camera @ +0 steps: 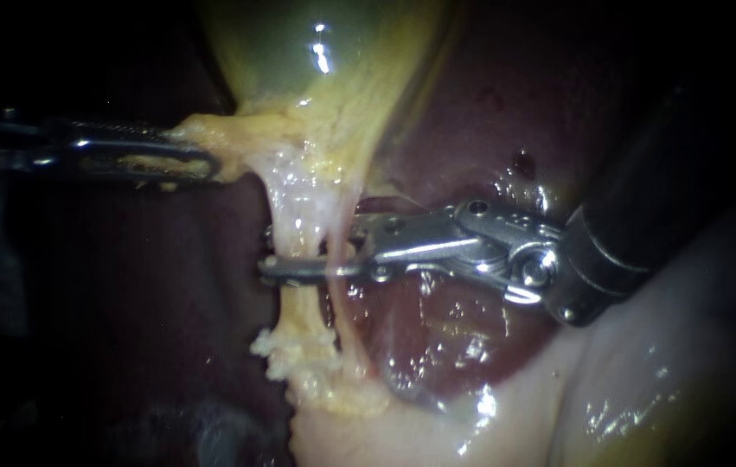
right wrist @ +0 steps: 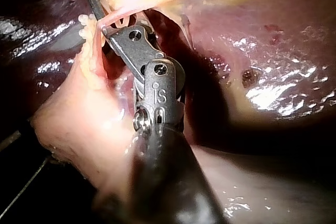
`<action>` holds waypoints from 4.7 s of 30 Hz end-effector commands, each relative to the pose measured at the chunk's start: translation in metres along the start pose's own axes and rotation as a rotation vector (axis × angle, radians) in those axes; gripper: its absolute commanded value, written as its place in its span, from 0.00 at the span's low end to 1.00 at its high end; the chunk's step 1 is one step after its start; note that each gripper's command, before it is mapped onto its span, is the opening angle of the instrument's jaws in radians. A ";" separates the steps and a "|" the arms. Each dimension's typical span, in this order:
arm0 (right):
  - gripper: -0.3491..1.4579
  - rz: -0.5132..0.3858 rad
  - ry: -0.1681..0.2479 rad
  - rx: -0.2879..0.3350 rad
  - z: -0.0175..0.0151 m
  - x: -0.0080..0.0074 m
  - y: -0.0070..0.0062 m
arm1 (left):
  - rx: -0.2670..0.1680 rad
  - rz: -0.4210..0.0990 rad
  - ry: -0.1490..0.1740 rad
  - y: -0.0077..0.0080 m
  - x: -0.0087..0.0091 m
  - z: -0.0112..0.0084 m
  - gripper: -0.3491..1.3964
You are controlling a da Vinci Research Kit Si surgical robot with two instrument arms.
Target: Clipping third clip left tube
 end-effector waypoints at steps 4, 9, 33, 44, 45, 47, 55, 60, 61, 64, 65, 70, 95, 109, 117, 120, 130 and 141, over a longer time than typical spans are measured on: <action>0.23 0.000 0.000 0.000 -0.0001 0.0000 0.0000 | 0.000 0.000 0.000 0.0000 0.0000 0.0000 0.00; 0.24 0.000 0.000 0.001 -0.0001 0.0000 0.0000 | 0.000 0.000 0.000 0.0000 0.0000 0.0000 0.00; 0.43 0.016 -0.003 0.002 -0.0059 -0.0016 0.0018 | -0.001 0.000 0.000 0.0000 0.0000 -0.0001 0.00; 0.44 0.024 -0.028 0.001 -0.0093 -0.0009 0.0015 | -0.001 0.000 0.000 0.0000 0.0000 -0.0002 0.00; 0.44 0.025 -0.028 0.002 -0.0095 -0.0007 0.0015 | -0.001 0.000 0.000 0.0000 0.0000 -0.0002 0.00; 0.44 0.033 -0.027 0.003 -0.0099 -0.0003 0.0013 | -0.001 0.000 0.000 0.0001 0.0000 -0.0002 0.00; 0.44 0.040 -0.026 0.010 -0.0101 0.0009 -0.0004 | -0.001 0.000 0.000 0.0001 0.0000 -0.0002 0.00; 0.44 0.038 -0.030 0.016 -0.0090 0.0013 -0.0021 | -0.001 0.000 0.000 0.0001 0.0000 -0.0002 0.00; 0.44 0.038 -0.030 0.016 -0.0088 0.0014 -0.0023 | -0.001 0.000 0.000 0.0001 0.0000 -0.0002 0.00; 0.44 0.038 -0.032 0.025 -0.0081 0.0015 -0.0029 | -0.001 0.000 0.000 0.0001 0.0000 -0.0002 0.00; 0.44 0.038 -0.032 0.028 -0.0080 0.0015 -0.0031 | -0.001 0.000 0.000 0.0001 0.0000 -0.0002 0.00; 0.44 0.035 -0.034 0.032 -0.0069 0.0013 -0.0032 | -0.001 0.000 0.000 0.0001 0.0000 -0.0002 0.00; 0.46 0.103 -0.085 -0.012 -0.0036 -0.0046 0.0032 | 0.000 0.000 0.000 0.0001 0.0000 -0.0001 0.00; 0.47 0.129 -0.087 -0.013 -0.0018 -0.0042 0.0037 | 0.000 0.000 0.000 0.0001 0.0000 -0.0001 0.00; 0.47 0.163 -0.078 -0.006 -0.0003 -0.0043 0.0039 | -0.001 0.000 0.003 0.0001 -0.0001 -0.0001 0.00; 0.47 0.168 -0.072 -0.006 0.0003 -0.0043 0.0040 | -0.001 0.000 0.003 0.0001 0.0000 -0.0001 0.00; 0.47 0.270 0.003 0.006 0.0018 -0.0039 0.0046 | -0.001 0.000 0.003 0.0001 0.0000 -0.0001 0.00; 0.47 0.305 0.058 -0.019 0.0020 -0.0029 0.0054 | -0.003 0.000 0.002 0.0001 -0.0001 0.0000 0.00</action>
